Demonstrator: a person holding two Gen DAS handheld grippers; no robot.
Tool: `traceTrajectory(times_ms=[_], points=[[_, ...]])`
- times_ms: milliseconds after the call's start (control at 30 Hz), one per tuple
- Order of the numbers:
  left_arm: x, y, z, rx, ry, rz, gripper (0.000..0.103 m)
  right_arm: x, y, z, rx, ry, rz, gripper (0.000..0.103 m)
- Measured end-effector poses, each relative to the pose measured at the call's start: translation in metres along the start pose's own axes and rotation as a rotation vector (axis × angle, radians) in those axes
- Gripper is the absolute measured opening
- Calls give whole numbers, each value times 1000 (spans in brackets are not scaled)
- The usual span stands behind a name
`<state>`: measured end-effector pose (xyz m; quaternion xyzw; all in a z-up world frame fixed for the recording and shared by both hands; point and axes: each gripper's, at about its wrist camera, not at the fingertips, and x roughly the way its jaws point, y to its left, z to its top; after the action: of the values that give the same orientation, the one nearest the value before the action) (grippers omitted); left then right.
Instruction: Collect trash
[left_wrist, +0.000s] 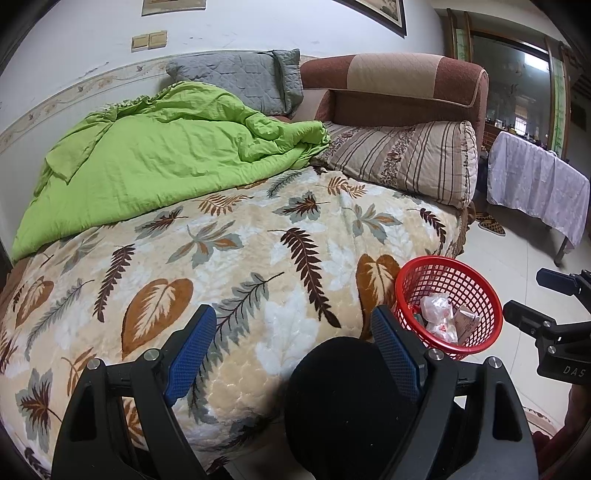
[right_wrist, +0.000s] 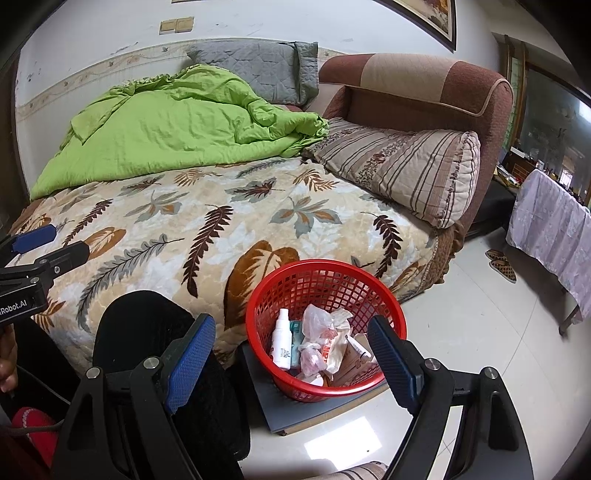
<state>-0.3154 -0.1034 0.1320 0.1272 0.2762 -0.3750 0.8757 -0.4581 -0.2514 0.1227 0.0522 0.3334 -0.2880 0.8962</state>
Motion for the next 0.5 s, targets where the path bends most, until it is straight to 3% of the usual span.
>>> traceTrajectory(times_ms=[500], points=[[-1,1,-1,1,-1,-1,85,6,-1,-1,-8,13,4,88]])
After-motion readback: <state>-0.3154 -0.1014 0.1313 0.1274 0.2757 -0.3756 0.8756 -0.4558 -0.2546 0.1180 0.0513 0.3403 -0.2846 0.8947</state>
